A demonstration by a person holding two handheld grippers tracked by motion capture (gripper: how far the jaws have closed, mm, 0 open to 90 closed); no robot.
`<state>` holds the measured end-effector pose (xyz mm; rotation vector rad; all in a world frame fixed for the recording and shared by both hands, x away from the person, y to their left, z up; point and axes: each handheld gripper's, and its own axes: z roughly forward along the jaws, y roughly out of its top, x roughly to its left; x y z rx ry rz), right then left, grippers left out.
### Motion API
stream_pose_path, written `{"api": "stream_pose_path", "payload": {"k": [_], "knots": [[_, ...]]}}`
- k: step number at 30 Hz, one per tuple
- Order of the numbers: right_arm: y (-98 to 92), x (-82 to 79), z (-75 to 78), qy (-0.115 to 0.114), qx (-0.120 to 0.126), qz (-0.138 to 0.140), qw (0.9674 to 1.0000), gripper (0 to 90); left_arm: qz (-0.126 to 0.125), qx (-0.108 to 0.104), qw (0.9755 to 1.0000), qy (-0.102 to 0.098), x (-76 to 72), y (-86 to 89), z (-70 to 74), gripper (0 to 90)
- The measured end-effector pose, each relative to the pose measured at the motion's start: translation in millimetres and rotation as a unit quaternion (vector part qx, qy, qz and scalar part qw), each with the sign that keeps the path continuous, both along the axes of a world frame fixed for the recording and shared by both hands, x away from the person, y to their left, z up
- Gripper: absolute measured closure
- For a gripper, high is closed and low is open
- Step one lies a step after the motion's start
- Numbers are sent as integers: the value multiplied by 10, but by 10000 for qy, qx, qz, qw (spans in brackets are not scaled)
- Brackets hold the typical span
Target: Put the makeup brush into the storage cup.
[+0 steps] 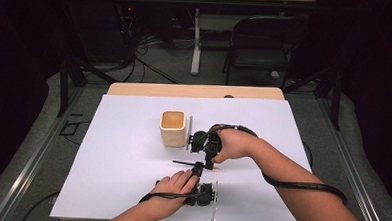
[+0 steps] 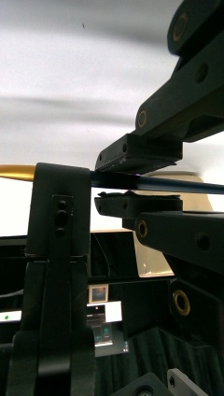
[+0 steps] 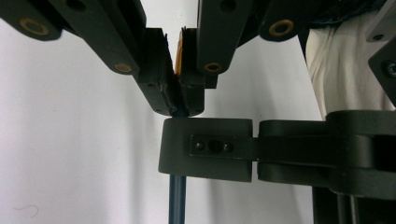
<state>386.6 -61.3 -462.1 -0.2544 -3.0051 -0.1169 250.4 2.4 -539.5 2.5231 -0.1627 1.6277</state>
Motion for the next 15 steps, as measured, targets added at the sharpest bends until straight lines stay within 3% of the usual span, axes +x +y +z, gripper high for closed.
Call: {"api": "stream_pose_path", "payload": {"k": [15], "knots": [[6,-4,-15,76,-14,1,10000,837,-54,77,9999,38,-15,2,-15,826]]}}
